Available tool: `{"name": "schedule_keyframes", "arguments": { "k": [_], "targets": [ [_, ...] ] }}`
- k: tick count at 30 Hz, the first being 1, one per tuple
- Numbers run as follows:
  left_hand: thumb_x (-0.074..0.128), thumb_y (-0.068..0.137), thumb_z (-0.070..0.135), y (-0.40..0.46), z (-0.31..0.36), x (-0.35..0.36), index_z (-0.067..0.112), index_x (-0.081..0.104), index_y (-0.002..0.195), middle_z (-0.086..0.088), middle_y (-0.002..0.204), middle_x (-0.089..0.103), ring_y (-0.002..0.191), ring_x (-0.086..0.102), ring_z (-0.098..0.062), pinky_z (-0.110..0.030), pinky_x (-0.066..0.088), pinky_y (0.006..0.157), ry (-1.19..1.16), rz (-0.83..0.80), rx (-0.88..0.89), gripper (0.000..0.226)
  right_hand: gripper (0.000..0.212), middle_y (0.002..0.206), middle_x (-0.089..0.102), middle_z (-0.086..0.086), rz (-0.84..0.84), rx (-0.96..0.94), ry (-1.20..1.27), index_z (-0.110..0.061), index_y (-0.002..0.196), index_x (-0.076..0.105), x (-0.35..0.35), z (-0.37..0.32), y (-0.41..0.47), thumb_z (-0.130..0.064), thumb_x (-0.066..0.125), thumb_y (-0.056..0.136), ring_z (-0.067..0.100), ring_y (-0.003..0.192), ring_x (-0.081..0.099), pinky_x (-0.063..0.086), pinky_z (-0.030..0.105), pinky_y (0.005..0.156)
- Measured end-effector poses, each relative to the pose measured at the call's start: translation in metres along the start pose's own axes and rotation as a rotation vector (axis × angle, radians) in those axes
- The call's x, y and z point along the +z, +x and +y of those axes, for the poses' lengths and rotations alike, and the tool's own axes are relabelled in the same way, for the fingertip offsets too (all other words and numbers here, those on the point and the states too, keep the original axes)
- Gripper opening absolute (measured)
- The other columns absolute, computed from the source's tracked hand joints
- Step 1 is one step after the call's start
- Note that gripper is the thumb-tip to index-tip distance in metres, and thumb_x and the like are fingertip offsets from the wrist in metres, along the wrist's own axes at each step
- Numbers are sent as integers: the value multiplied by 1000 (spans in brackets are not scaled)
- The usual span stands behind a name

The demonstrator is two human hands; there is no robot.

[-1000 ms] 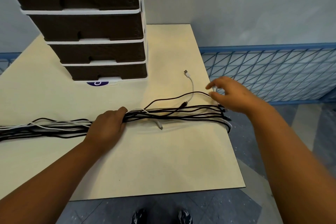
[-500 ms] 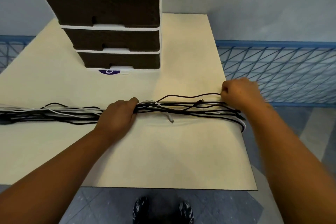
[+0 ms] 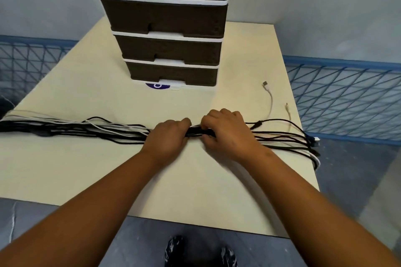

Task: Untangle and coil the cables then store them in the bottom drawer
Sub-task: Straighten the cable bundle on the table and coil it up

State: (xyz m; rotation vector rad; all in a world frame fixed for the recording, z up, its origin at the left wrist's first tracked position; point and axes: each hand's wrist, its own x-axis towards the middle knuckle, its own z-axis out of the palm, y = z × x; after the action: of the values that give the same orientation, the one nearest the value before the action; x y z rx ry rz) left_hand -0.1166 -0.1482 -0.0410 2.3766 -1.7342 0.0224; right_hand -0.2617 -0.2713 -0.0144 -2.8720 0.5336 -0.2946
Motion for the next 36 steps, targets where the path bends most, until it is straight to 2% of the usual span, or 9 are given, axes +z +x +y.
{"name": "schedule_keyframes", "arguments": {
  "k": [8, 13, 16, 18, 21, 23, 28, 31, 36],
  "targets": [
    [48, 91, 18, -1, 0, -2, 9, 51, 104, -15, 85, 61, 79, 53, -37, -38, 30, 61, 0, 6, 0, 16, 30, 89, 53, -2, -188, -37, -237, -23, 82, 70, -27, 36, -4, -49, 55, 86, 23, 94, 46, 30, 36, 75],
    [47, 91, 17, 0, -1, -2, 10, 50, 107, -13, 84, 60, 78, 52, -35, -37, 27, 61, 5, 6, -7, 17, 27, 104, 55, -2, -284, 268, -119, -27, 85, 70, -55, 97, -32, -53, 68, 78, 25, 104, 49, 42, 39, 82],
    [47, 91, 17, -1, -1, -1, 9, 50, 106, -14, 83, 59, 78, 52, -36, -37, 26, 60, 0, 10, 2, 17, 51, 120, 49, -4, -197, 363, -8, -36, 110, 60, -67, 94, -39, -61, 76, 68, 21, 114, 46, 45, 43, 94],
    [48, 90, 16, -1, -1, 0, 9, 50, 105, -14, 82, 58, 77, 52, -36, -37, 27, 60, -14, 12, -4, 17, 62, 129, 48, -3, -87, 244, 47, -33, 124, 53, -63, 66, -30, -54, 76, 71, 22, 119, 45, 43, 43, 97],
    [48, 90, 17, 0, -2, 0, 9, 49, 108, -14, 84, 59, 78, 53, -37, -37, 28, 59, -9, -2, -35, 19, 66, 134, 48, 1, -129, 70, 37, -26, 140, 42, -27, 11, -8, -31, 66, 78, 24, 121, 46, 40, 42, 97],
    [48, 89, 17, -1, -2, 0, 8, 49, 109, -16, 85, 60, 79, 54, -38, -38, 28, 59, -6, 8, -39, 21, 61, 124, 53, 4, -121, 57, -41, -21, 139, 43, 4, -11, 3, -22, 57, 80, 29, 112, 50, 38, 41, 88],
    [50, 90, 20, -1, -2, -1, 8, 51, 113, -15, 91, 61, 85, 55, -38, -37, 27, 61, 1, -19, -68, 26, 11, 78, 58, 1, 59, 80, -82, -17, 96, 56, 40, -7, 5, -18, 55, 85, 30, 73, 52, 30, 37, 62],
    [49, 81, 21, -1, -10, 2, 6, 60, 99, -12, 86, 62, 80, 58, -35, -39, 38, 65, 44, 68, 72, 25, 7, 68, 54, 0, 89, 77, -47, -17, 86, 50, 47, -5, 4, -14, 57, 85, 29, 63, 47, 25, 35, 58],
    [50, 84, 64, -12, -45, -19, 22, 54, 130, -1, 131, 53, 124, 46, -23, -50, 22, 109, 170, -38, 75, 62, 6, 65, 52, 2, 104, 77, -49, -16, 81, 47, 45, -4, 4, -17, 51, 86, 30, 60, 44, 23, 33, 58]
  ]
}}
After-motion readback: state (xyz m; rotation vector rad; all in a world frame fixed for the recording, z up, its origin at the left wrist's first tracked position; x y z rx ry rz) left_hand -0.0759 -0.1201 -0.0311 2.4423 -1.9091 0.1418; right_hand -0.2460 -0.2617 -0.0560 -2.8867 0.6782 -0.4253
